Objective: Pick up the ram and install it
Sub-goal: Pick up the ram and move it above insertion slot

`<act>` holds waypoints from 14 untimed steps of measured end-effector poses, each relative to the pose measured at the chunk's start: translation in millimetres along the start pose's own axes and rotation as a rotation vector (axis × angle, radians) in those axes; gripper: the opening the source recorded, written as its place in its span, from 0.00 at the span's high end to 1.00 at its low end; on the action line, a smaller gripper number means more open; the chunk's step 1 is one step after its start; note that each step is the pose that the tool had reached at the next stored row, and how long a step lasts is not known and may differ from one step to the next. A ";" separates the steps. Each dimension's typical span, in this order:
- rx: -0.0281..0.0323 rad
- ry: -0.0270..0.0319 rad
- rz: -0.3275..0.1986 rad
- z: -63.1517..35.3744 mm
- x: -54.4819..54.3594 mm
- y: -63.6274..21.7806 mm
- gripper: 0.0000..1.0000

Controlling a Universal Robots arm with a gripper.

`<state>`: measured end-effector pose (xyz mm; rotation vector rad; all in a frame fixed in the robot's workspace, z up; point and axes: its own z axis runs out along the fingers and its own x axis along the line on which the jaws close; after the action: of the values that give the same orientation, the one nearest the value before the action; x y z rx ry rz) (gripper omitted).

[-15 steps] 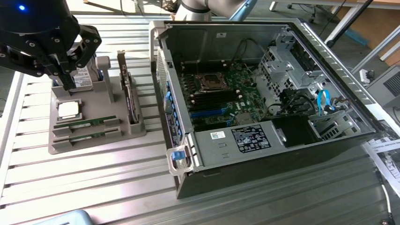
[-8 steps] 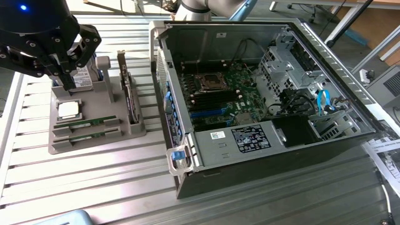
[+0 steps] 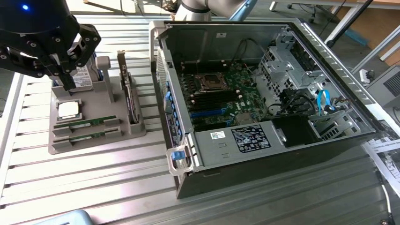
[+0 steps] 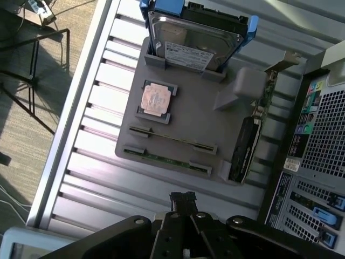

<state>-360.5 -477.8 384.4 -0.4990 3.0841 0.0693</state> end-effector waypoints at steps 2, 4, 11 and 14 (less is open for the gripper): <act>-0.0003 0.0003 -0.008 0.0 0.0 0.0 0.89; -0.0004 0.0006 -0.016 0.0 0.0 0.0 0.89; -0.0011 0.0017 -0.044 0.0 0.0 0.0 0.89; -0.0013 0.0023 -0.055 0.0 0.0 0.0 0.89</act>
<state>-360.5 -477.8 384.4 -0.5842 3.0703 0.0701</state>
